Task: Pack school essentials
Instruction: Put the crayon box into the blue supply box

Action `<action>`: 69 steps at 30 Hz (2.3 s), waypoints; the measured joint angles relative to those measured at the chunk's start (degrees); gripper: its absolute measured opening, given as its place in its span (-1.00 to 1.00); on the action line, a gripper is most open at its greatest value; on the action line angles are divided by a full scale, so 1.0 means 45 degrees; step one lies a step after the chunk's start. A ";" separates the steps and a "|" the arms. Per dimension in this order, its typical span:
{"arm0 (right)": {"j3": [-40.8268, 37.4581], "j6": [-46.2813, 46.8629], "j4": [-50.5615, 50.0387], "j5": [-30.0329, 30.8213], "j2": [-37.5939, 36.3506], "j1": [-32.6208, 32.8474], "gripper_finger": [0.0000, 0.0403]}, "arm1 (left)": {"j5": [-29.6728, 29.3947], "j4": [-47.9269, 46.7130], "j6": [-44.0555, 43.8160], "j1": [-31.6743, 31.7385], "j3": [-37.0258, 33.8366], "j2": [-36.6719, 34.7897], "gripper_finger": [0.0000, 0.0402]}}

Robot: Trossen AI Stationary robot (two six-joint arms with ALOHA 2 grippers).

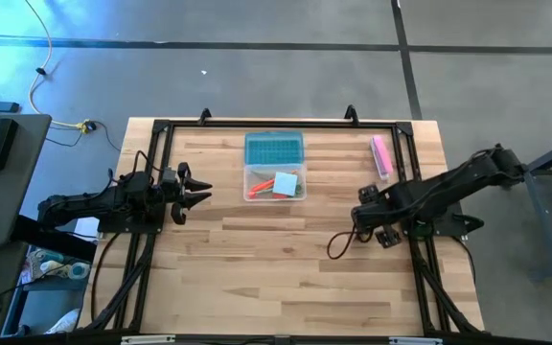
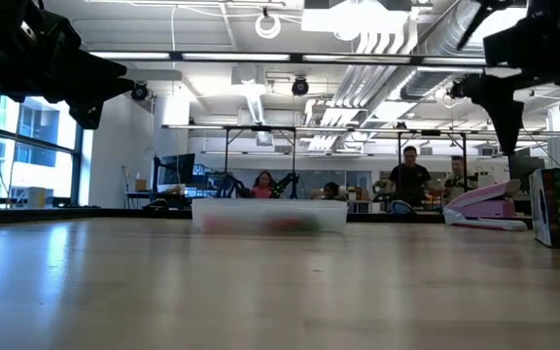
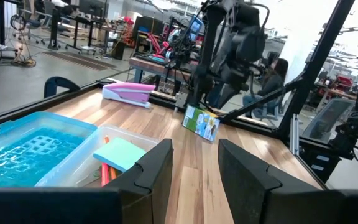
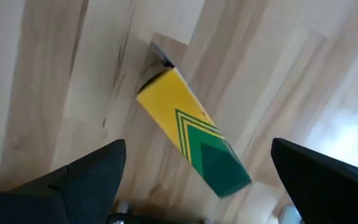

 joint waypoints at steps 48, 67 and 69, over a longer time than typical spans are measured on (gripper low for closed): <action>-0.0927 0.1165 0.2821 -0.0767 0.2215 -0.0884 -0.27 | 0.0000 0.0000 -0.0003 0.0000 0.0000 0.0000 -0.42; -0.0774 0.3156 0.5278 -0.2835 0.2215 -0.2083 -0.53 | 0.0000 0.0000 0.0002 0.0001 0.0000 0.0000 -0.42; -0.0774 0.3560 0.5766 -0.3247 0.2215 -0.2269 -0.53 | 0.0000 0.0000 0.0001 0.0001 0.0000 0.0000 -0.42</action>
